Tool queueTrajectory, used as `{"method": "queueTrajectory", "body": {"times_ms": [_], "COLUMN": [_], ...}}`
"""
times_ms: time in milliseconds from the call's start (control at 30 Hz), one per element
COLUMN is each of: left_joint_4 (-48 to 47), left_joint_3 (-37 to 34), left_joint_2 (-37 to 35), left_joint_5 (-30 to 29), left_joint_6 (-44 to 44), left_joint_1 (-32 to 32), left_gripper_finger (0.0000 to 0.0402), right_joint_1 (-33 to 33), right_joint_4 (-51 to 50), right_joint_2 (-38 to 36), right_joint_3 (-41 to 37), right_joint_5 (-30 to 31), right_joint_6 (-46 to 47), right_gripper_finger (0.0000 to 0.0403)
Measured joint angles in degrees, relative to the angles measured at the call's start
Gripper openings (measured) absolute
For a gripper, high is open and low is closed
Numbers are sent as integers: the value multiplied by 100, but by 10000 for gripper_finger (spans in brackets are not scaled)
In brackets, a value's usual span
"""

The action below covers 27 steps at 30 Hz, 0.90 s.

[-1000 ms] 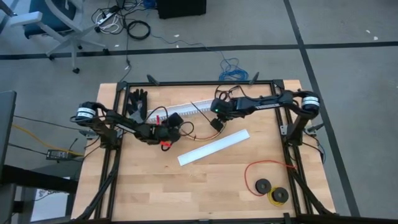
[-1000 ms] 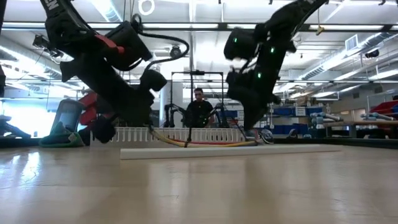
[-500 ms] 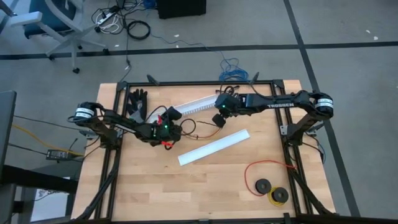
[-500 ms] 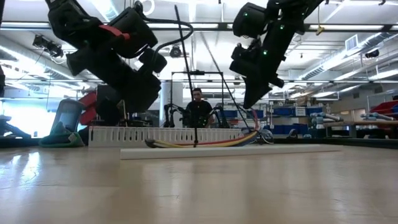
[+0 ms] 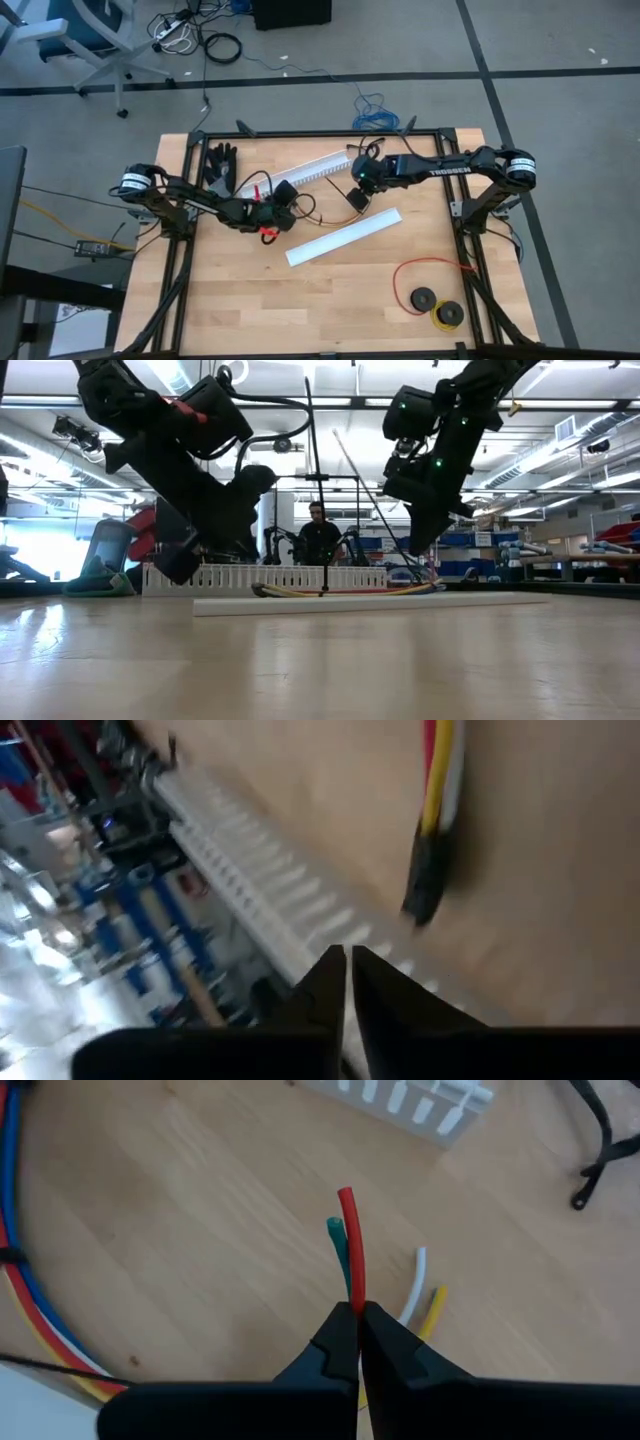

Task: Ziptie cables
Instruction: Put the zip-tied cables into the white cable duct

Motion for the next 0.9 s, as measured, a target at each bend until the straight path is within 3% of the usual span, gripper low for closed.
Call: {"method": "queueTrajectory", "body": {"times_ms": [133,433,633,733,833,900], "left_joint_4": [37,-372,-1819,-2050,-2003,-1996], "left_joint_3": [3,508,927,1109,1231,1235], "left_joint_2": [0,0,7,7,7,22], "left_joint_5": [720,870,2057,2148,2799,2925], "left_joint_6": [-710,-1437,-2016,-2030,-1943,-1846], "left_joint_1": [-11,46,440,619,785,874], "left_gripper_finger": [60,131,127,119,108,101], "right_joint_1": [-66,-71,-71,-71,-71,-71], "right_joint_4": [104,158,197,214,242,257], "right_joint_2": [0,0,0,0,0,0], "right_joint_3": [-60,-60,-60,-60,-60,-60], "right_joint_5": [-149,-225,-266,-267,-268,-268], "right_joint_6": [-42,-153,-157,-203,-208,-210], "right_gripper_finger": [0,0,0,0,0,0]}}
